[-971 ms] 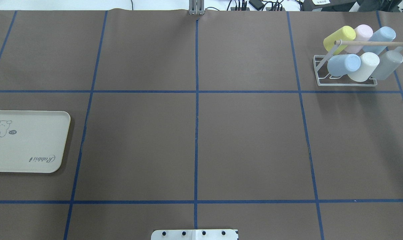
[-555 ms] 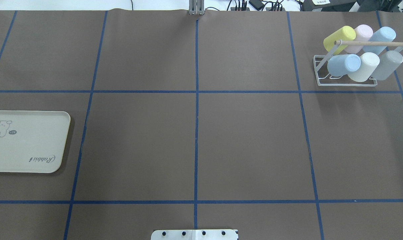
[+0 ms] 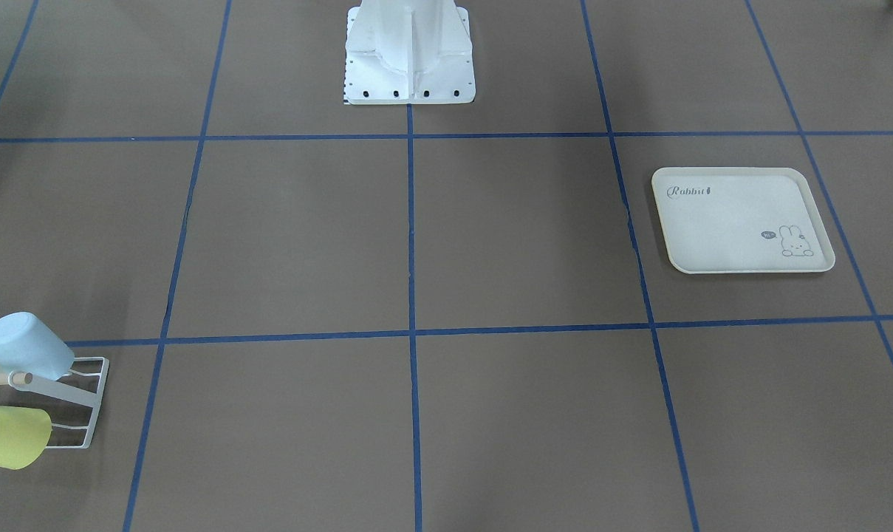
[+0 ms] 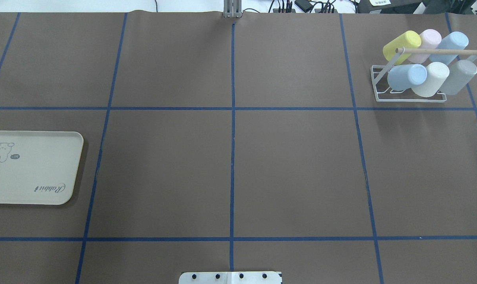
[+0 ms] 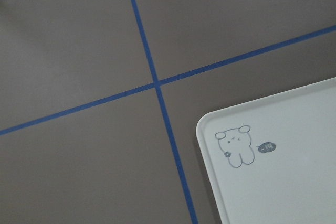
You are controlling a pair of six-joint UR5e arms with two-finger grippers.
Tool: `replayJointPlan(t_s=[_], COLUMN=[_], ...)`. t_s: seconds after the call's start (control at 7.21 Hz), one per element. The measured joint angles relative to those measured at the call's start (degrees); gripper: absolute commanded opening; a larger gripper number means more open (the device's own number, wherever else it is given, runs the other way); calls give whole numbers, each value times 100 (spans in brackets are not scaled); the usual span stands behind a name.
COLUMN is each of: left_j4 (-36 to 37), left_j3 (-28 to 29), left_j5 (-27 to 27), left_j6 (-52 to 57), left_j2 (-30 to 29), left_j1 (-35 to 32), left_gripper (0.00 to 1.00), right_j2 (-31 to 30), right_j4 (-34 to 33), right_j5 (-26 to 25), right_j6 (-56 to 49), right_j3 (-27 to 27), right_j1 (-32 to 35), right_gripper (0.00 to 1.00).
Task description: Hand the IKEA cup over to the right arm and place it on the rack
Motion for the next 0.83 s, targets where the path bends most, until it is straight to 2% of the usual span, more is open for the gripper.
replayJointPlan(t_s=[0.28,0.42,0.83], left_j4=[646,739,781], left_j3=[-27,-58,-242], left_j5=[-1,-2,-28], left_j6=[841,1196,1437], left_j2=[-100,-119,-138], left_j1=[-312,-547,-866], left_gripper=[100,100,100], right_j2=[-26,-74,-208], right_j4=[-982,-1225,-1240], right_j5=[-258,-316,-139], right_j6=[236,239,173], right_j3=[740,1009,1152], right_j1=[-374,-477,-566], right_gripper=[100,100,100])
